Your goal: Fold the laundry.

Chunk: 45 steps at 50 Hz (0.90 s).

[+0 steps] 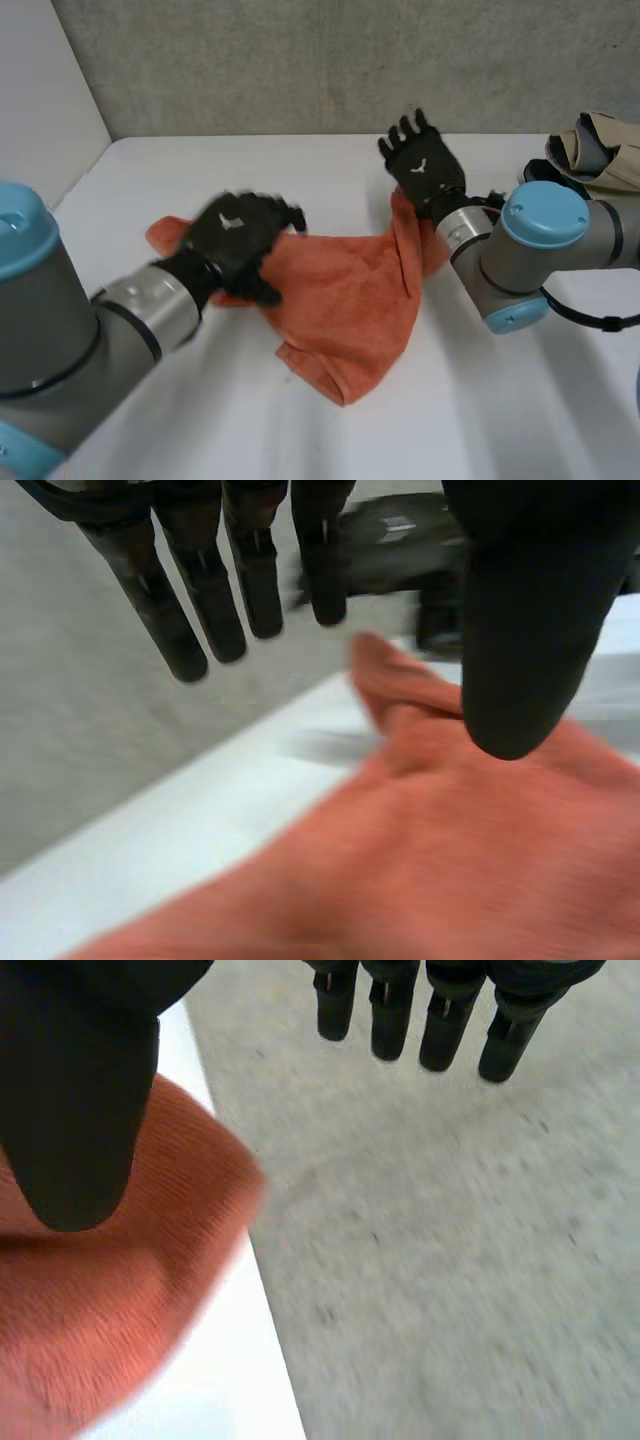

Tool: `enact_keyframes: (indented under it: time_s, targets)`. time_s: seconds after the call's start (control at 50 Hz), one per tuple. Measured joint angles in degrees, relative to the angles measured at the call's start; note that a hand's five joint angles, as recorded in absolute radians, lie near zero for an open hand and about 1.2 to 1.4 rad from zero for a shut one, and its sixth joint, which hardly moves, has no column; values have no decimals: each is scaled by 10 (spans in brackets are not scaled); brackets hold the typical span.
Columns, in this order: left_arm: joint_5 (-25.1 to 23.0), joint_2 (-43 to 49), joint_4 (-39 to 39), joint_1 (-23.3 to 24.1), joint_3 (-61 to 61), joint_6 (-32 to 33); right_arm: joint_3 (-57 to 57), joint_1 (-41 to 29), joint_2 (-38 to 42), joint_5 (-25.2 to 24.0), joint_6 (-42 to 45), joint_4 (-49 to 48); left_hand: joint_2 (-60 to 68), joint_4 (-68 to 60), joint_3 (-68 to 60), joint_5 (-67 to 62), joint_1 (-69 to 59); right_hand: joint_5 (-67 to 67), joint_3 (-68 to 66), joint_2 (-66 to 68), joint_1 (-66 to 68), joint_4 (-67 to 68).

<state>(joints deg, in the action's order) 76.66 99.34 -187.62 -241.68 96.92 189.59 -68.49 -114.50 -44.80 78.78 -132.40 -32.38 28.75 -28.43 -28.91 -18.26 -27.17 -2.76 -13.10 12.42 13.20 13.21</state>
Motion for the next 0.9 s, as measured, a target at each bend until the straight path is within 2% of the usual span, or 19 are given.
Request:
enact_keyframes:
  time_s: [0.06, 0.16, 0.28, 0.34, 0.42, 0.52, 0.66, 0.7, 0.82, 0.86, 0.88, 0.9]
  targets:
    - [8, 2, -42, -42, -16, 4, -59, 0, -73, 73, -40, 19, -60, 61, 59, 61, 37, 3, 9, -5, 0, -10]
    - [5, 33, -69, -96, -53, 22, -134, 0, -176, 112, -84, 108, -74, 74, 75, 73, 49, 3, 9, -5, 0, -10]
    - [-22, 114, -64, -145, -110, 87, -187, -12, -235, 115, -161, 260, -80, 80, 81, 82, 50, 3, 9, -5, 0, -10]
    - [-51, 169, -50, -171, -145, 142, -208, -32, -246, 109, -249, 334, -81, 80, 82, 84, 50, 3, 9, -5, 0, -10]
    - [-86, 238, -26, -196, -190, 204, -238, -59, -257, 99, -362, 372, -81, 80, 82, 84, 50, 3, 9, -5, 0, -10]
    - [-113, 320, -2, -210, -254, 249, -275, -103, -263, 83, -458, 352, -81, 80, 82, 84, 50, 3, 9, -5, 0, -10]
    - [-121, 382, 1, -212, -311, 257, -291, -166, -211, 93, -487, 260, -46, 45, 49, 40, 31, -24, -16, 24, 7, 15]
    - [-121, 393, -2, -211, -322, 256, -285, -174, -187, 105, -484, 236, 36, -40, -34, -43, -64, -65, -58, 65, 54, 56]
    - [-119, 416, -8, -206, -343, 255, -262, -181, -137, 133, -466, 202, 194, -197, -191, -194, -221, -146, -140, 140, 137, 138]
    - [-118, 422, -9, -205, -347, 255, -255, -181, -127, 138, -458, 197, 244, -243, -241, -239, -264, -206, -203, 209, 209, 201]
    - [-117, 425, -9, -204, -349, 255, -251, -180, -121, 142, -452, 192, 317, -322, -314, -316, -343, -298, -301, 309, 311, 299]
    - [-116, 426, -9, -203, -350, 255, -248, -179, -117, 146, -445, 185, 376, -380, -373, -372, -387, -447, -460, 474, 446, 451]
